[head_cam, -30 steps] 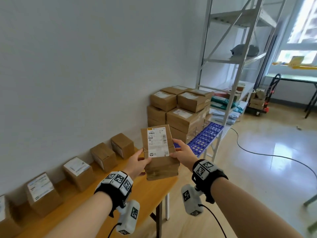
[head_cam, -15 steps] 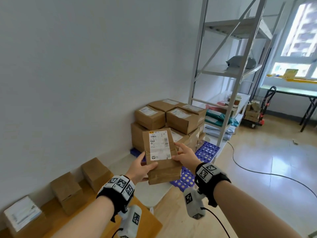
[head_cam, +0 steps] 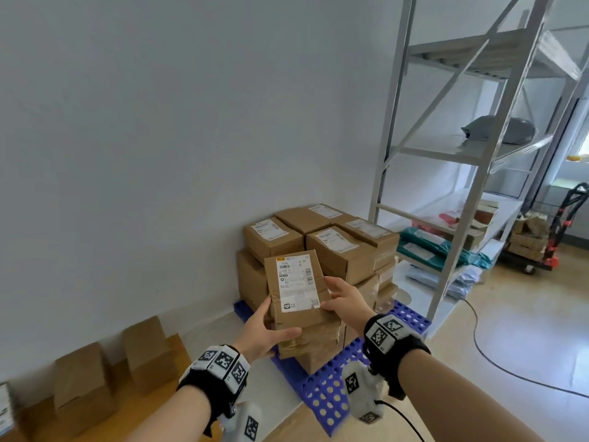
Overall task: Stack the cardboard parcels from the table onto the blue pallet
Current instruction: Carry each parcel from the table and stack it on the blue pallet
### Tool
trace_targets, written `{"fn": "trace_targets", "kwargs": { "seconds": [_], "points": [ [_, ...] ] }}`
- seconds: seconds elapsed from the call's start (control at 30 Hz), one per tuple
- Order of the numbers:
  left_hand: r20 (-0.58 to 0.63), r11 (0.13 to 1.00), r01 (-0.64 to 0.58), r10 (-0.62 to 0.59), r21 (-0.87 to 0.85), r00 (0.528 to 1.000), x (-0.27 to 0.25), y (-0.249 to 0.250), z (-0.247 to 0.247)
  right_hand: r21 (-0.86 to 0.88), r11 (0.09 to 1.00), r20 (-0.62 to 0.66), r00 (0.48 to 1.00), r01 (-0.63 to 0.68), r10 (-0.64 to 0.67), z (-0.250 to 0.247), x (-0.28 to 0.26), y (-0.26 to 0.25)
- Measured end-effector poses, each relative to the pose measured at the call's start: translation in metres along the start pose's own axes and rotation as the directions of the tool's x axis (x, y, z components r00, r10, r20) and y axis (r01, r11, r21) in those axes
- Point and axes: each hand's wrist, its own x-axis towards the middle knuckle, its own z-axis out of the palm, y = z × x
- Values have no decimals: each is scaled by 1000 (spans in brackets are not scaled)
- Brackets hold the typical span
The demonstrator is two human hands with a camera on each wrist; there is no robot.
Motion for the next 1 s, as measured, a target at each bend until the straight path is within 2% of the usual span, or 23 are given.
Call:
{"fn": "trace_targets", "kwargs": {
  "seconds": [0.1,0.33,0.47,0.6,0.8,1.0],
  "points": [
    [-77,997,54,-58,-47,995,18,4,20,18,1000,70,998,10,-11,-20,21,4],
    [-236,985,76,-111,-152,966,53,14,61,-45,998,179,983,44,-35,-55,69,7],
    [-278,976,92,-146,-200,949,66,15,72,-93,992,228,972,82,-59,-60,86,12],
    [-274,979,121,-164,-166,948,76,13,72,-128,988,274,961,89,-51,-59,97,17],
    [-278,979,155,-187,-135,942,86,13,66,-137,983,274,959,119,-78,-54,110,21],
    [-323,981,102,-152,-167,934,94,9,65,-223,961,286,953,166,-99,-54,108,15]
  ]
}}
